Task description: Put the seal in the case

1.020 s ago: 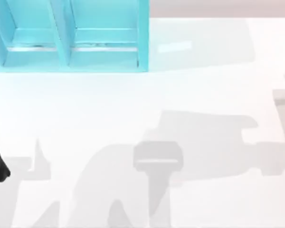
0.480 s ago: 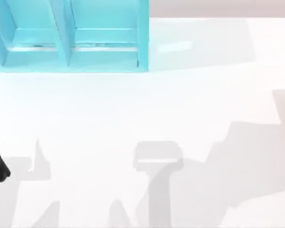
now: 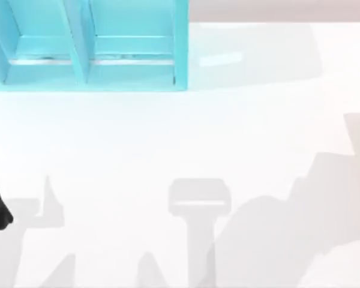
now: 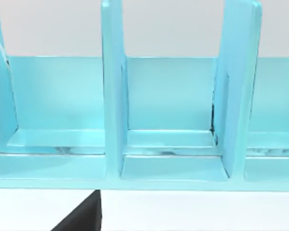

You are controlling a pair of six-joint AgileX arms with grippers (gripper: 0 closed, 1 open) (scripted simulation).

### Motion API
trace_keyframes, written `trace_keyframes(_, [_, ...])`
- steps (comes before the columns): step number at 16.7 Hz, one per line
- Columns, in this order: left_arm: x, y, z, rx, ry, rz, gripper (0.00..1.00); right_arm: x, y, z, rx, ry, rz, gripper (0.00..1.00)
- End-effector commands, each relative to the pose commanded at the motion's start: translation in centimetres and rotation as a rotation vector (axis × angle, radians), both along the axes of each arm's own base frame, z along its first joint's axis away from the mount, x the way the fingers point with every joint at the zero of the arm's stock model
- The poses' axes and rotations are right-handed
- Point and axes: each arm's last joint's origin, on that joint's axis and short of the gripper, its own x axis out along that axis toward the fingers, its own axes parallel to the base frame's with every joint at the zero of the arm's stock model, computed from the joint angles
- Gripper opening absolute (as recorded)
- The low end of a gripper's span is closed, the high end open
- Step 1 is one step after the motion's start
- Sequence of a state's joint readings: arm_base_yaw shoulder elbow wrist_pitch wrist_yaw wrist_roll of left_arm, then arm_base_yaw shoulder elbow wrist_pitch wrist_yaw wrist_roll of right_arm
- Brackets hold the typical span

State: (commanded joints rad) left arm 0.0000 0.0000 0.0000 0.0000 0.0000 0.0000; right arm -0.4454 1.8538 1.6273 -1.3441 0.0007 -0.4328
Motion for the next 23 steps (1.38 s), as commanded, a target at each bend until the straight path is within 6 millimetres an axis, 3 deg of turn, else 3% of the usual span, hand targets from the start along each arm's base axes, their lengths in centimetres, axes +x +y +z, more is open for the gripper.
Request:
trace_keyframes(4, [0.0, 0.0, 0.0, 0.0, 0.0, 0.0, 1.0, -0.2, 0.0, -2.9, 0.001, 0.001, -0.002, 0.0])
trace_keyframes(8, [0.0, 0.0, 0.0, 0.0, 0.0, 0.0, 1.0, -0.2, 0.0, -3.0, 0.001, 0.0, -0.002, 0.0])
trace_keyframes(21, [0.0, 0.0, 0.0, 0.0, 0.0, 0.0, 1.0, -0.2, 0.0, -3.0, 0.001, 0.0, -0.002, 0.98])
trace_keyframes(23, [0.0, 0.0, 0.0, 0.0, 0.0, 0.0, 1.0, -0.2, 0.0, -3.0, 0.001, 0.0, -0.002, 1.0])
